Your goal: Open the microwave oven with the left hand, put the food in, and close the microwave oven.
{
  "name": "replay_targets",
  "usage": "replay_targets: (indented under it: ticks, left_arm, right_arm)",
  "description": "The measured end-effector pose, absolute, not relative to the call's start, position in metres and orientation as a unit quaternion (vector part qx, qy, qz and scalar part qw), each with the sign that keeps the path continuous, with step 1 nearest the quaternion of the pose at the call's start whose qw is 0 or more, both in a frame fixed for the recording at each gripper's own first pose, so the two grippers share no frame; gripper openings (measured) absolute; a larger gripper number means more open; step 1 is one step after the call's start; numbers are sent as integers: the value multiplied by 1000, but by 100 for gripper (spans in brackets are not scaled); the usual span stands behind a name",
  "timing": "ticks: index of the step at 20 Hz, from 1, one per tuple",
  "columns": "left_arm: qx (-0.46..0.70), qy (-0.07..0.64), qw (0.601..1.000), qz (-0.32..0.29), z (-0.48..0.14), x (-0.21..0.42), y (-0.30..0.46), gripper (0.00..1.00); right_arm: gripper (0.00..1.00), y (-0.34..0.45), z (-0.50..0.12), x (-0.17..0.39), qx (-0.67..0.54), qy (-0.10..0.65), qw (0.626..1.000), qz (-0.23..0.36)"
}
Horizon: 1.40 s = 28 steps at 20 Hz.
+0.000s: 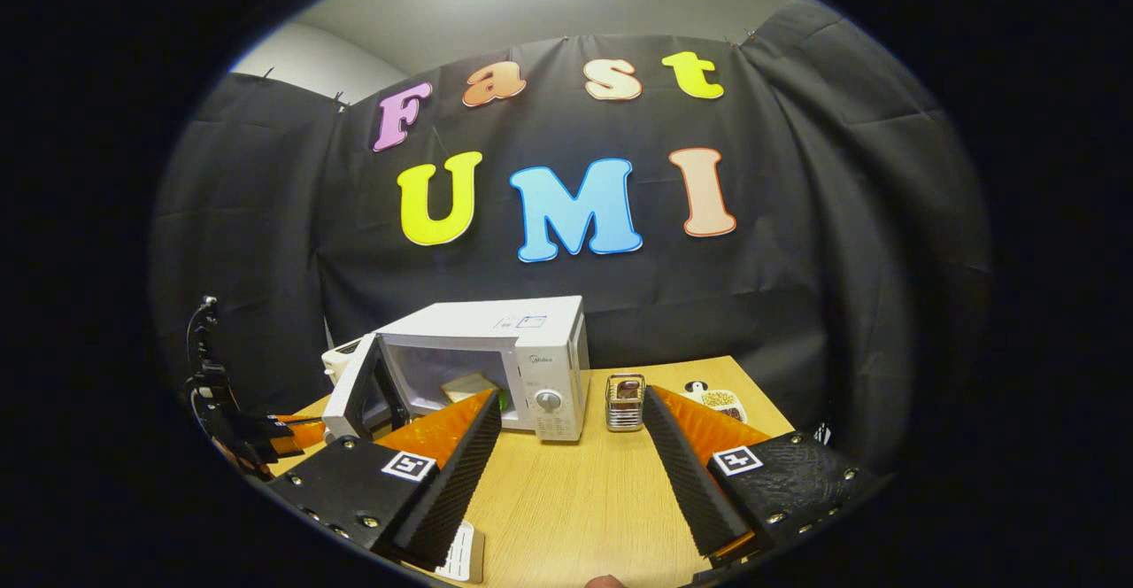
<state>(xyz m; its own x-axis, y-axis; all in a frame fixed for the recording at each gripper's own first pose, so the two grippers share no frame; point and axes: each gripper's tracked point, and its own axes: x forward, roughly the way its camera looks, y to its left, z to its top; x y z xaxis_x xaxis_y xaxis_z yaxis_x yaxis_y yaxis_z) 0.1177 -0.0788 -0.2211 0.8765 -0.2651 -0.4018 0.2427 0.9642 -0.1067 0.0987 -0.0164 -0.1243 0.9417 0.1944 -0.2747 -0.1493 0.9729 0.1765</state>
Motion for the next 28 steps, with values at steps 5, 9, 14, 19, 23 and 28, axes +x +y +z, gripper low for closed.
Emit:
replay_targets:
  ticks: [5, 9, 14, 19, 23, 28]
  left_arm:
    - [-23, 195, 960, -199, -208, 151, -120, 11]
    - [-28, 191, 952, -236, -206, 169, -140, 11]
    - [-32, 187, 944, -268, -208, 195, -161, 11]
    - [-36, 185, 941, -282, -212, 223, -179, 11]
    - [-42, 187, 938, -289, -214, 247, -194, 11]
    - [-51, 184, 940, -283, -217, 277, -203, 11]
  right_arm:
    - [98, -13, -124, 106, 80, 149, 984, 56]
    - [98, -12, -124, 110, 86, 149, 985, 32]
    - [98, -17, -128, 114, 81, 153, 985, 3]
    - [98, -29, -131, 113, 80, 158, 984, -30]
    - [98, -37, -130, 108, 77, 159, 983, -50]
    - [98, -36, -131, 102, 76, 168, 981, -63]
